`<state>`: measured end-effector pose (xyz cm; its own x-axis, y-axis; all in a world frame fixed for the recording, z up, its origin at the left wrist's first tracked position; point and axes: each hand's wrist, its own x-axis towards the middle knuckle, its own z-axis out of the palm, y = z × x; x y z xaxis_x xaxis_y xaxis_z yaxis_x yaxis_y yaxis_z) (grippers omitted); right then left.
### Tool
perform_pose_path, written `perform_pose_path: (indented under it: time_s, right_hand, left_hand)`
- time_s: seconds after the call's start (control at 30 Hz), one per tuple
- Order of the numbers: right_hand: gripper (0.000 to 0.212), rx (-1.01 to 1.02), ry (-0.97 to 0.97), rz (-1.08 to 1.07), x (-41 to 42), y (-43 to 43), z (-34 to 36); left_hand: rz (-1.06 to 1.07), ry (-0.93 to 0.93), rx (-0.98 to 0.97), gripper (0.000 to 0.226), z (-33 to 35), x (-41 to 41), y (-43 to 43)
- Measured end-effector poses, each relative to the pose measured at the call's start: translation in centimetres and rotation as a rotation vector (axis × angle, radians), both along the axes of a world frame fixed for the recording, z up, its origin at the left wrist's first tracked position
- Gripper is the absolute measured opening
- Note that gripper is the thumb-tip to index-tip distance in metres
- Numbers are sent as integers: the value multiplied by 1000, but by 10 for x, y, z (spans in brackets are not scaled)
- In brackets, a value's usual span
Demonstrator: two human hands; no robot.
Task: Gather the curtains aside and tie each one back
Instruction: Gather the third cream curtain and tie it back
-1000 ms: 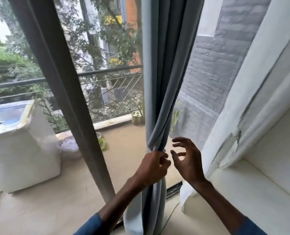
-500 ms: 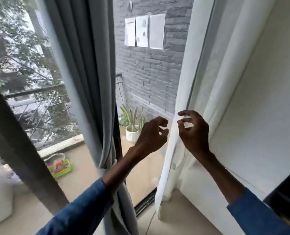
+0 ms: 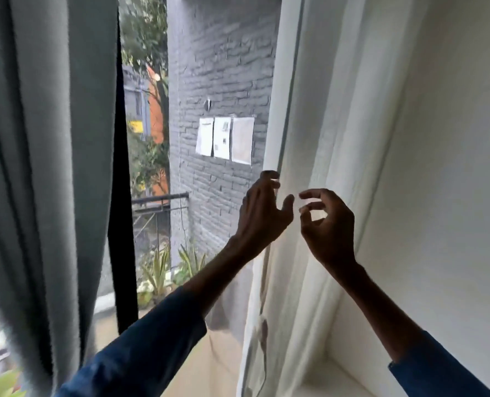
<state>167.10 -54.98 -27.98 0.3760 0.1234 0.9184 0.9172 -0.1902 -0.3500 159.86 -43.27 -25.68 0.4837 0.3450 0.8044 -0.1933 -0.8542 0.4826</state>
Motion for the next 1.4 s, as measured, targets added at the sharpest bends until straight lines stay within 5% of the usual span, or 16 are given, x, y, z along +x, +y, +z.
perform_pose_path:
  time_s: [0.2, 0.47, 0.63, 0.87, 1.0, 1.23, 1.4]
  right_hand:
    - [25, 78, -99, -52, 45, 6, 95]
    - [20, 126, -225, -147, 110, 22, 209]
    - [37, 200, -282, -210, 142, 30, 291]
    - [72, 182, -82, -255, 183, 38, 373]
    - [42, 186, 25, -197, 203, 39, 408]
    - [63, 232, 93, -18, 224, 53, 444]
    - [21, 384, -5, 5, 230, 52, 447]
  left_hand:
    - [154, -200, 135, 54, 99, 53, 15]
    - [267, -407, 267, 84, 226, 100, 47]
    - [247, -572, 312, 77, 306, 109, 58]
    - [305, -704, 446, 59, 376, 106, 56]
    - [421, -674, 547, 50, 398, 103, 51]
    - [549, -609, 623, 41, 414, 102, 42]
    - [643, -575, 622, 34, 416, 103, 48]
